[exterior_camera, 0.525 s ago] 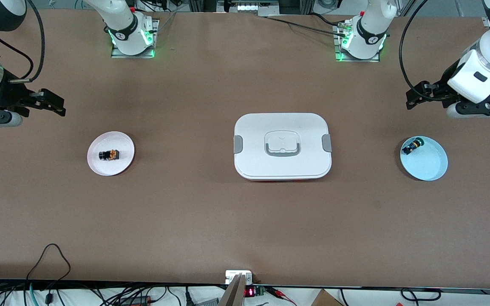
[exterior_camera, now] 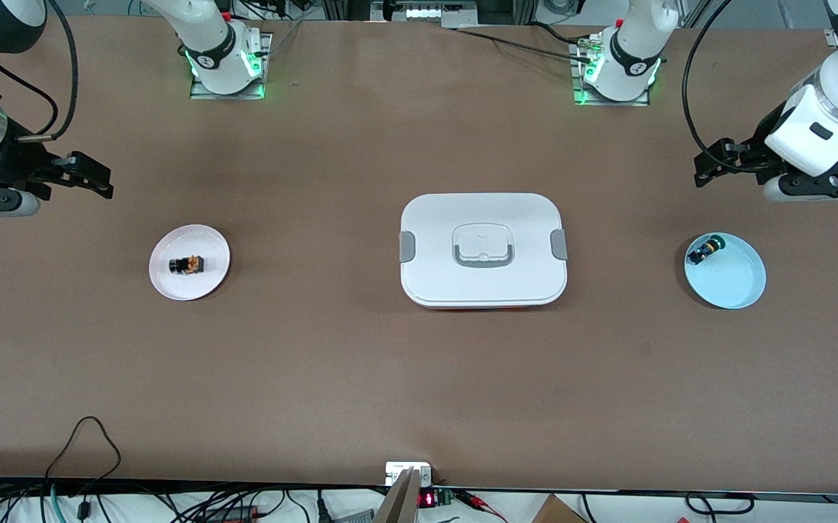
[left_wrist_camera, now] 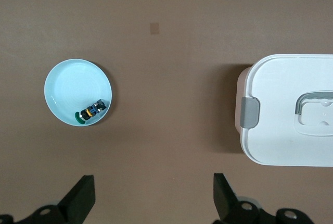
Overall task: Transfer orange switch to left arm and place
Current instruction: 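Move the right gripper down toward the orange switch on the white plate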
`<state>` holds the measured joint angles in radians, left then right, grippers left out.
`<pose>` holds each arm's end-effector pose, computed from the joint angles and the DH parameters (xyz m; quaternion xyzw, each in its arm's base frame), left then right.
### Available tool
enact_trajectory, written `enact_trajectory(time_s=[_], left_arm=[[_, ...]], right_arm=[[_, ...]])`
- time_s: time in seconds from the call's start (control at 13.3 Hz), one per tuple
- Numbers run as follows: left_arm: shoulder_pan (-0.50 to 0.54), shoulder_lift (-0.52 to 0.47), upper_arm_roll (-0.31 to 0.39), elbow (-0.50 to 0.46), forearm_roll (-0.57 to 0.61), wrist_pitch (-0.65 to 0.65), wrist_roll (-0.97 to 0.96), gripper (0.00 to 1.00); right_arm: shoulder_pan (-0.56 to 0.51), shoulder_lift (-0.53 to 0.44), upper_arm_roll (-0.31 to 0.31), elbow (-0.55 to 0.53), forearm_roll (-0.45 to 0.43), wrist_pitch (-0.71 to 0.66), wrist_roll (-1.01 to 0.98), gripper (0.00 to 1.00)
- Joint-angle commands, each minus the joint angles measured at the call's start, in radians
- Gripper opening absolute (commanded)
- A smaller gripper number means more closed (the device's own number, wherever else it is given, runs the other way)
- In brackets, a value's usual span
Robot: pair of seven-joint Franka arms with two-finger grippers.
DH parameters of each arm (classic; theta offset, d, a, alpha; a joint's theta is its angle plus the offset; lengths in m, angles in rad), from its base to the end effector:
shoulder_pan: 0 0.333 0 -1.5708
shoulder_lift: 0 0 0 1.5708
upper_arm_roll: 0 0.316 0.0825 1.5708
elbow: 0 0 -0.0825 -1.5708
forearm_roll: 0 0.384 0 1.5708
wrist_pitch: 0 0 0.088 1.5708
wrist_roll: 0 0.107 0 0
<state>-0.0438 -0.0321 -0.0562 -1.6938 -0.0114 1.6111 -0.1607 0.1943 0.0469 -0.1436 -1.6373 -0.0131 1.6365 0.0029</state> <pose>0.5418 -0.0560 0.5874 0.9992 0.0307 -0.0257 0.0015 0.5700 0.0293 0.5725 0.9994 0.0245 -0.0233 0.0105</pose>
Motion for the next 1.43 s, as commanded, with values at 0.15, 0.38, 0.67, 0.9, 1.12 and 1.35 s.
enact_trajectory(time_s=[0.15,0.38,0.67,0.9,1.12,1.35], left_arm=[[-0.007,0.006,0.001,0.019,0.010,-0.005,0.021,1.00],[-0.007,0.006,0.001,0.019,0.010,-0.005,0.021,1.00],[-0.007,0.006,0.001,0.019,0.010,-0.005,0.021,1.00],[-0.007,0.006,0.001,0.019,0.010,-0.005,0.021,1.00],[-0.007,0.006,0.001,0.019,0.010,-0.005,0.021,1.00],[-0.007,0.006,0.001,0.019,0.010,-0.005,0.021,1.00]], right_arm=[[0.042,0.048,0.001,0.019,0.012,-0.015,-0.004,1.00],[0.051,0.062,-0.001,0.016,-0.007,-0.015,0.000,1.00],[0.091,0.119,0.001,0.019,-0.051,0.015,0.037,1.00],[0.094,0.169,-0.001,0.014,-0.059,0.055,0.051,1.00],[0.087,0.218,-0.005,0.010,-0.065,0.112,0.051,1.00],[0.059,0.257,-0.007,-0.060,-0.071,0.193,0.051,1.00]])
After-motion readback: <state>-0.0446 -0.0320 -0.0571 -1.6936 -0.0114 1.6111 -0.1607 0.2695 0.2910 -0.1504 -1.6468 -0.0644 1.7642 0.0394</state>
